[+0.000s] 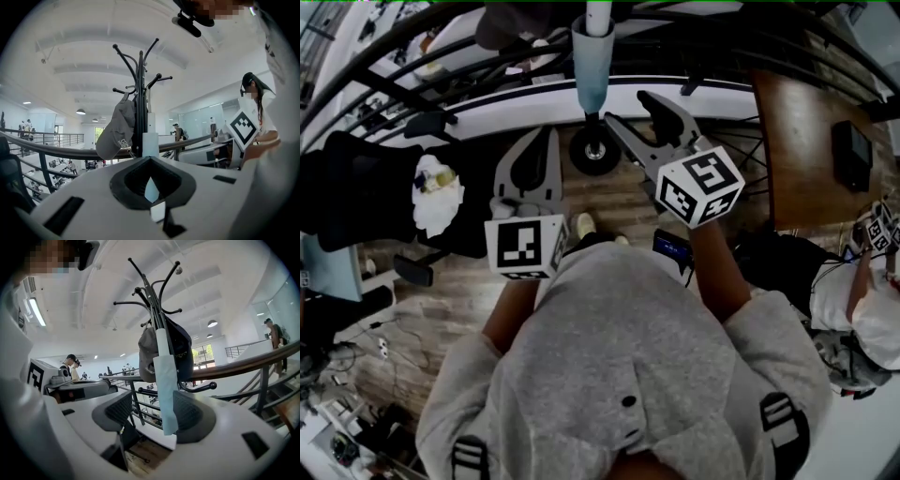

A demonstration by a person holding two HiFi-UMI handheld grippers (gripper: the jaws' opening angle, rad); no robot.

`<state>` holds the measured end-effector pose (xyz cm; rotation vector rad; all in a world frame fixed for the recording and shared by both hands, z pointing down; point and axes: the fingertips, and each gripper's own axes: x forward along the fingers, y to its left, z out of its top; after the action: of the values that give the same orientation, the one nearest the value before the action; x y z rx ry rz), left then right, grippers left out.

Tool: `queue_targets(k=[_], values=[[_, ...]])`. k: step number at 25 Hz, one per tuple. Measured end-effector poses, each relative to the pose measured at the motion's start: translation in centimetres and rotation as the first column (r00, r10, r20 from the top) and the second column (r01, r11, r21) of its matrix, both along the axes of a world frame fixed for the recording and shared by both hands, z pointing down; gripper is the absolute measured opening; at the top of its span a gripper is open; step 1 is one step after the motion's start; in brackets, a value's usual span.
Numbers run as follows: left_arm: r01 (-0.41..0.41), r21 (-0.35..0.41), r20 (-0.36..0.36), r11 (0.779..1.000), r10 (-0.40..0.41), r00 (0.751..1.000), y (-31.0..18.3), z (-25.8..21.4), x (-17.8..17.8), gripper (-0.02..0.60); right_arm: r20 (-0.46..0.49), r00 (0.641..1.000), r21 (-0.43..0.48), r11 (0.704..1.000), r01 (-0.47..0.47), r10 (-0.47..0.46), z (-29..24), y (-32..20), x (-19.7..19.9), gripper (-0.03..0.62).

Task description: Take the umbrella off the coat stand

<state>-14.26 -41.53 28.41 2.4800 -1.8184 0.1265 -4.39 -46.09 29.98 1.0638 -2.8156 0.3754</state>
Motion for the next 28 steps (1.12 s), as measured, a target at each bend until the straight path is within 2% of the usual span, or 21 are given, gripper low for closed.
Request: queue_targets(k=[12,22,28], values=[[-0.016,-0.016,0.0,1.0,0.016,1.0,-4.5,0.0,-2.2,0.011,-0.075,0.997,0.009,1.0,-0.002,0.003,2.1,-6.2,-3.0,0.339],[0.004,-0.021,-0.008,1.0,-0.005,1.0,-6.0,0.2,-5.1,0.011,-0.096,0.995,-0.001,1.0,0.003,-0.003,3.7,-9.9,-5.9,0.351],[0.007,0.001,0.003,1.0,-0.007,1.0,-6.3,-0.1,-5.1,0.011,-0.113,0.993,0.0,1.0,0.017,-0.017,4.7,-11.1,-6.7,0.351]])
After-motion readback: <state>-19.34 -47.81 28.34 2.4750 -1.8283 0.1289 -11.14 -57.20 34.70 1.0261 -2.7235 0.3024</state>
